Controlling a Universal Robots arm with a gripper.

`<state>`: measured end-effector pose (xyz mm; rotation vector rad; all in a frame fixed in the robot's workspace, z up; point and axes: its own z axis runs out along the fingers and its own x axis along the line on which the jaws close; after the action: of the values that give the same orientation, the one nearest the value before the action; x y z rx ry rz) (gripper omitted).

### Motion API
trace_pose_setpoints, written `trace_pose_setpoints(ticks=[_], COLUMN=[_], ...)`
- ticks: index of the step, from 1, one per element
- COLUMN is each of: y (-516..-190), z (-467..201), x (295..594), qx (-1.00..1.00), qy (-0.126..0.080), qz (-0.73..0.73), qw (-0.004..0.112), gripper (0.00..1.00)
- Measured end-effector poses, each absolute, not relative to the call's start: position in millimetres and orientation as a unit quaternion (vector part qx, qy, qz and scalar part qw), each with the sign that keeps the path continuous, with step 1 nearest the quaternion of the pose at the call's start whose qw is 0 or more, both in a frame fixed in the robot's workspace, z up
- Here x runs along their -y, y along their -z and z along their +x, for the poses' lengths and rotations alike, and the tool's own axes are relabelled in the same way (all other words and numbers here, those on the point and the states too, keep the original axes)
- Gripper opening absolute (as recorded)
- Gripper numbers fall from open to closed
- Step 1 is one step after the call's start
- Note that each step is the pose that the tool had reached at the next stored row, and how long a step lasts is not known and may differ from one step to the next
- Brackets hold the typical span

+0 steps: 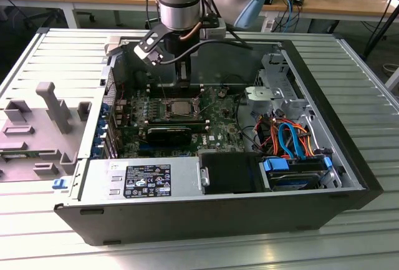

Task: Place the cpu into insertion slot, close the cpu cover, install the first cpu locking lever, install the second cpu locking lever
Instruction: 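Close the cpu cover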

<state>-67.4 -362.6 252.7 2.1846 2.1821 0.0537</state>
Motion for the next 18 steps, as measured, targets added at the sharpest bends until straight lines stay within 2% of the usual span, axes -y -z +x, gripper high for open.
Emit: trace_pose_setpoints(ticks=[18], y=[-262], z=[-16], x=[363], qx=[-0.707], qy=[0.007], qz=[0.707], qw=[0.002], gripper=[0.11])
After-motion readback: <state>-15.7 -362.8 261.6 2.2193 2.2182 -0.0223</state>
